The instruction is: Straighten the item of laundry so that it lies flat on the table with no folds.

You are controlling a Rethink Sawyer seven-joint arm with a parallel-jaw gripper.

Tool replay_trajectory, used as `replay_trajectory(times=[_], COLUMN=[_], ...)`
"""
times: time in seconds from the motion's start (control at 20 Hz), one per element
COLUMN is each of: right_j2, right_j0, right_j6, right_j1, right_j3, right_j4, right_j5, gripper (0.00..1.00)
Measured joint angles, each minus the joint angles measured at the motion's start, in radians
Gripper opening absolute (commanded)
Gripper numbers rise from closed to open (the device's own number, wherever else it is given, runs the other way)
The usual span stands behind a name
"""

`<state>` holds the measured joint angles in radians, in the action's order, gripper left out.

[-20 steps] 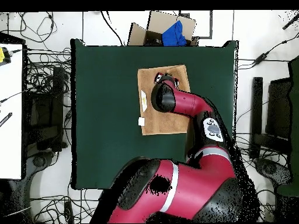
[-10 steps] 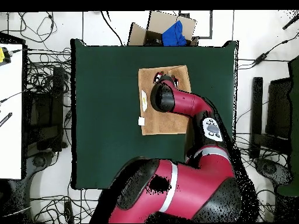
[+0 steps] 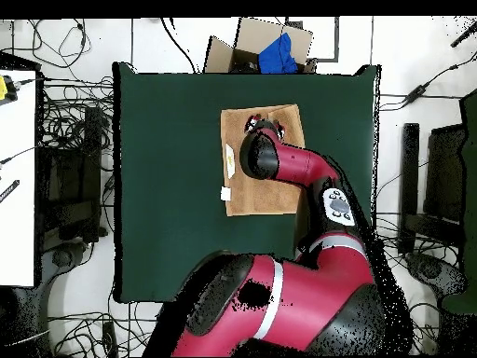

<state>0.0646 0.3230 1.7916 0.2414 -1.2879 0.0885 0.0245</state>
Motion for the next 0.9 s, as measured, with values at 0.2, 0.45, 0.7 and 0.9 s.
replay_trajectory(times=[0.2, 0.45, 0.7, 0.9], right_j2=[0.0, -0.004, -0.019, -0.02], right_j0=[-0.002, -0.01, -0.028, -0.033], right_j6=[0.0, 0.0, 0.0, 0.0], right_j1=[0.0, -0.001, -0.004, -0.006], right_j3=[0.0, 0.001, 0.009, 0.012], right_j4=[0.0, -0.001, -0.002, -0.002], right_j5=[0.0, 0.0, 0.0, 0.0], gripper=[1.0, 1.0, 1.0, 1.0])
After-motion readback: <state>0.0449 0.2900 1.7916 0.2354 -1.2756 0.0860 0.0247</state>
